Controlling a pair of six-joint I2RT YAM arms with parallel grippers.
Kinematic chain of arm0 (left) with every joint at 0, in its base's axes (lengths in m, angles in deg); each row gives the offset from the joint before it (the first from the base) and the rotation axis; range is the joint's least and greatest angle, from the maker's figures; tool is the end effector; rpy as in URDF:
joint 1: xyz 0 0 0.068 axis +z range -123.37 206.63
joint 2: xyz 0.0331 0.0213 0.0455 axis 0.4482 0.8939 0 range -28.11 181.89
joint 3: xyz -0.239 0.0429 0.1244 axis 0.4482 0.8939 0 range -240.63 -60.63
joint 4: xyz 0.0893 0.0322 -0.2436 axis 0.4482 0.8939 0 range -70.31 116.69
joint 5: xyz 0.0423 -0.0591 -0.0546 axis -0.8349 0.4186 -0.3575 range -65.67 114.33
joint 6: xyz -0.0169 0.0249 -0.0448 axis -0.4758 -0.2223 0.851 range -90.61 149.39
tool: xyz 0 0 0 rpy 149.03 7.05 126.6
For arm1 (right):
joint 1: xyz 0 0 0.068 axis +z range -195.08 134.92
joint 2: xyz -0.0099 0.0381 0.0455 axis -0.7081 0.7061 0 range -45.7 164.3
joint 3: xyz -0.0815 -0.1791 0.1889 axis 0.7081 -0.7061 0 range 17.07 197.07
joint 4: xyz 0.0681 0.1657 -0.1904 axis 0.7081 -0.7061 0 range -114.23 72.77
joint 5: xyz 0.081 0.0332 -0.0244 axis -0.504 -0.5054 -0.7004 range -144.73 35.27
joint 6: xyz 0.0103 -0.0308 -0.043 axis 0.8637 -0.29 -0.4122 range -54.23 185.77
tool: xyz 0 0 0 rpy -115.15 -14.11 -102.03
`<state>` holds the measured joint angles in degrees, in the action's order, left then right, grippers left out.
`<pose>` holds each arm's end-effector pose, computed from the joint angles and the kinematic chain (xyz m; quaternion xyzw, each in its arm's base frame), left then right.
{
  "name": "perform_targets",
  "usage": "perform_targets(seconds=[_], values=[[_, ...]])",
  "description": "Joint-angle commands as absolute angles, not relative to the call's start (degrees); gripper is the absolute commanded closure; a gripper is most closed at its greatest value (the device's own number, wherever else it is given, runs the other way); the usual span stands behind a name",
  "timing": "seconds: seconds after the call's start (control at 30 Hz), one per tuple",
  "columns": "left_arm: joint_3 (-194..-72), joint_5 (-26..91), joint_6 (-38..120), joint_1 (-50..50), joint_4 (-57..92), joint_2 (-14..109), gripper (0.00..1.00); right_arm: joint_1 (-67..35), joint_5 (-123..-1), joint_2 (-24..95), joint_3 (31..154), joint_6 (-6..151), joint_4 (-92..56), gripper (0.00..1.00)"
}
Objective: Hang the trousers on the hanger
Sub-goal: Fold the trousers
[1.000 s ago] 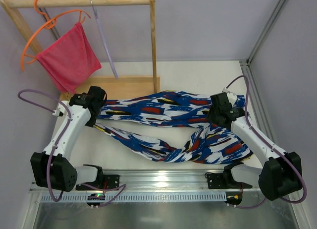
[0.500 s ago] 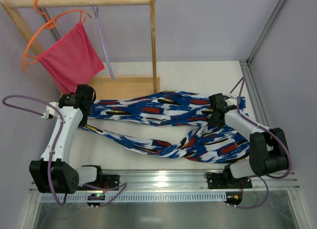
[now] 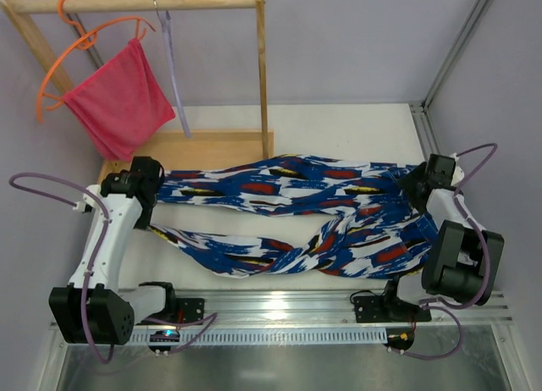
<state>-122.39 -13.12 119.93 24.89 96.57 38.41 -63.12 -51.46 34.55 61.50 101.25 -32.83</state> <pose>0.1794 0.0163 0.2940 -0.6777 0.6584 0.1721 0.2786 0.2630 -0.0878 0.1934 0.4333 0.8382 0.0235 0.3305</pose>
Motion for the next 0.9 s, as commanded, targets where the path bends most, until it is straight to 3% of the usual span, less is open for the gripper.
perform_targets(seconds=[0.0,0.3,0.63,0.77,0.87], values=[[-123.2,-14.3,118.8,25.1,100.6,37.2,0.99,-64.1,-58.9,34.5,64.5,95.0,-26.0,0.28],[-128.0,-21.2,121.3,25.1,106.6,37.5,0.98,-68.1,-58.3,42.5,69.3,91.1,-24.4,0.28],[-126.2,-18.6,123.6,25.2,105.6,39.3,0.97,-69.9,-63.8,49.1,73.8,88.6,-19.9,0.32],[-125.4,-19.7,129.2,25.1,107.9,41.1,0.98,-69.9,-67.9,52.4,75.5,88.8,-17.8,0.62],[-126.2,-21.4,132.3,25.2,109.3,41.8,0.98,-69.9,-66.9,54.7,79.2,88.4,-21.1,0.95]])
